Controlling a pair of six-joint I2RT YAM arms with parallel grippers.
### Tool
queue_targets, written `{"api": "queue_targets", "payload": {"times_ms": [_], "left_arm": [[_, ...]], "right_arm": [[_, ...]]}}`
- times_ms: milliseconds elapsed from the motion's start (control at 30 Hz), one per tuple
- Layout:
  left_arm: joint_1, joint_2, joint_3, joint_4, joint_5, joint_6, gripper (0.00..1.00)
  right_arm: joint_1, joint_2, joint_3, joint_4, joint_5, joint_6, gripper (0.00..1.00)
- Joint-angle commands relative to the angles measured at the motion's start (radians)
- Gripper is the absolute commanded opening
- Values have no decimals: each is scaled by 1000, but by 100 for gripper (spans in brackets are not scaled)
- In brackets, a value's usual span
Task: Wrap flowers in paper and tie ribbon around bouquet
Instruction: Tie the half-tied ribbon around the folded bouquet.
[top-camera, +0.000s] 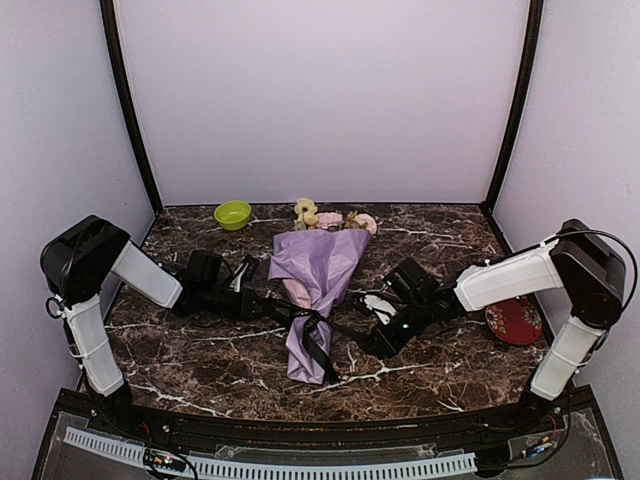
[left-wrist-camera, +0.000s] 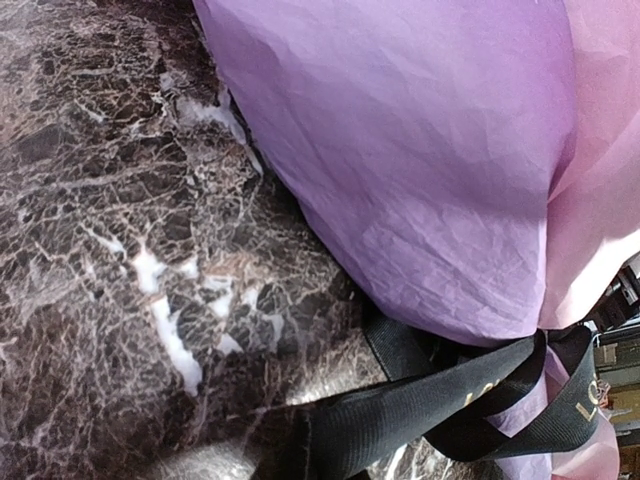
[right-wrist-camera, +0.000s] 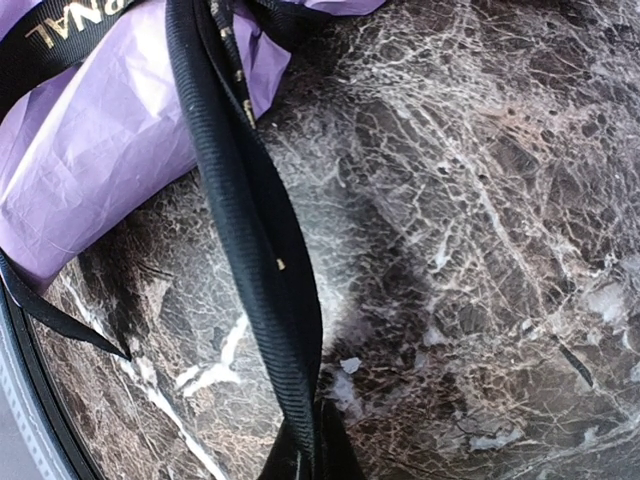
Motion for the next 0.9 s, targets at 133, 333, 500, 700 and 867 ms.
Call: {"api": "queue_targets", "payload": {"times_ms": [133,333,500,700,867], "left_arm": [[-5,-38,-68,-105,33,87,12],[-99,-261,-97,-255,-103,225,56],[-138,-498,-142,-283,-264,223,69],[-130,-638,-139,-220,-400,202,86],[-16,-535,57,-451,-535,150,86]], "right_arm": [[1,-66,25,-92,26,-35,35],[-29,-228,42,-23,-41,-90,86],[-215,-361,3,133,-90,14,100],[-466,-477,-74,346,16,166,100],[-704,-537,-157,462,109,267,100]]}}
